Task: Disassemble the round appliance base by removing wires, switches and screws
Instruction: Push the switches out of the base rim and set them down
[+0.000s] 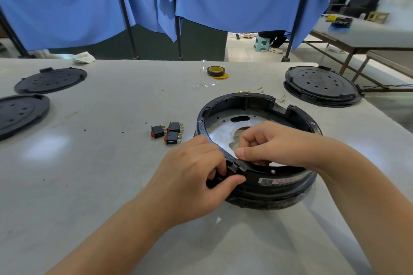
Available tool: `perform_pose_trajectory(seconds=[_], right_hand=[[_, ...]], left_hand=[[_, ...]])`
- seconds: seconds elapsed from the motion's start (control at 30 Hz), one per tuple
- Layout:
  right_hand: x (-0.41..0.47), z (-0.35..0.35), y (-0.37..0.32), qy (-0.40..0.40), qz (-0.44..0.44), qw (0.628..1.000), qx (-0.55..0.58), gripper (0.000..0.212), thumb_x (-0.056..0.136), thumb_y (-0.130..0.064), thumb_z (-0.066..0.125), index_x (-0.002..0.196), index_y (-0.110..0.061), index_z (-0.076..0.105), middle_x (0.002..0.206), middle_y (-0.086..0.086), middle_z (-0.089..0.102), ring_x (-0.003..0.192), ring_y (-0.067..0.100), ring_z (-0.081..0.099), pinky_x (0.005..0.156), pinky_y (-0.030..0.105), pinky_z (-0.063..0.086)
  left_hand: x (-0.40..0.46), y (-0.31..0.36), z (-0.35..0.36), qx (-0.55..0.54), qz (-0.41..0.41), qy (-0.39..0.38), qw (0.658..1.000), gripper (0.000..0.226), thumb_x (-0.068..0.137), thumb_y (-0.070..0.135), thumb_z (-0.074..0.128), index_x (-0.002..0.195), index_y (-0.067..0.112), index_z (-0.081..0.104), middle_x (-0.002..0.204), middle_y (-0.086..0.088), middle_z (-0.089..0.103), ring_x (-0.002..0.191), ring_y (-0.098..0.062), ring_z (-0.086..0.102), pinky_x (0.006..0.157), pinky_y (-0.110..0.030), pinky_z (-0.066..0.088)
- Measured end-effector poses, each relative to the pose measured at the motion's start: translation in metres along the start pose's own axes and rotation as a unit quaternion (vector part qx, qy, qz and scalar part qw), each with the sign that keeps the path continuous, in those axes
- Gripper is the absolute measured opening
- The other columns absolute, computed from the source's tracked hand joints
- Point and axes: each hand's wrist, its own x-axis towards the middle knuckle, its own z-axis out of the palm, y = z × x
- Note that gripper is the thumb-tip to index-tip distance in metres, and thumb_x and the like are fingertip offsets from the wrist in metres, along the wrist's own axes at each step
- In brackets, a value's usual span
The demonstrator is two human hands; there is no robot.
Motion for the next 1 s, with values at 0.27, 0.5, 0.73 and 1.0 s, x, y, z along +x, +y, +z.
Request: perform_pose_trajectory(seconds=[0.27,0.5,0.73,1.0], right_hand=[[0.008,0.026,-0.012,0.192,0.009,0.969,-0.156,0.061,0.095,-0.056,0.031,0.078,-0.006,0.063,0.071,0.006,0.067,0.068,0.024,0.062,0.071,0.040,0.051],[0.011,0.030,-0.013,0.132,0.046,0.977,-0.163,0.052,0.098,-0.048,0.035,0.061,-0.012,0.038,0.058,0.005,0.037,0.052,0.018,0.035,0.054,0.033,0.032],[0.015,0.028,-0.013,0.109,-0.001,0.981,-0.161,0.044,0.099,-0.036,0.044,0.062,-0.013,0.039,0.059,0.003,0.036,0.056,0.016,0.034,0.056,0.034,0.031],[0.015,0.026,-0.013,0.099,-0.013,0.983,-0.151,0.039,0.098,-0.033,0.045,0.065,-0.012,0.045,0.063,0.006,0.040,0.059,0.016,0.036,0.059,0.035,0.034]], left_hand=[[-0.001,-0.001,0.001,-0.009,-0.004,0.010,1.000,0.039,0.080,0.043,0.066,0.057,0.012,0.055,0.055,0.005,0.049,0.060,-0.017,0.046,0.051,-0.034,0.041],[-0.001,0.000,0.003,-0.009,-0.006,0.019,1.000,0.038,0.079,0.042,0.066,0.058,0.012,0.056,0.055,0.004,0.049,0.059,-0.016,0.044,0.051,-0.032,0.040],[-0.001,0.003,0.002,-0.009,-0.021,0.012,1.000,0.038,0.079,0.042,0.065,0.059,0.012,0.055,0.056,0.004,0.049,0.061,-0.013,0.040,0.053,-0.027,0.037],[0.000,0.003,0.000,-0.009,-0.023,-0.003,1.000,0.038,0.080,0.042,0.065,0.059,0.013,0.053,0.057,0.006,0.048,0.062,-0.012,0.040,0.053,-0.027,0.037]])
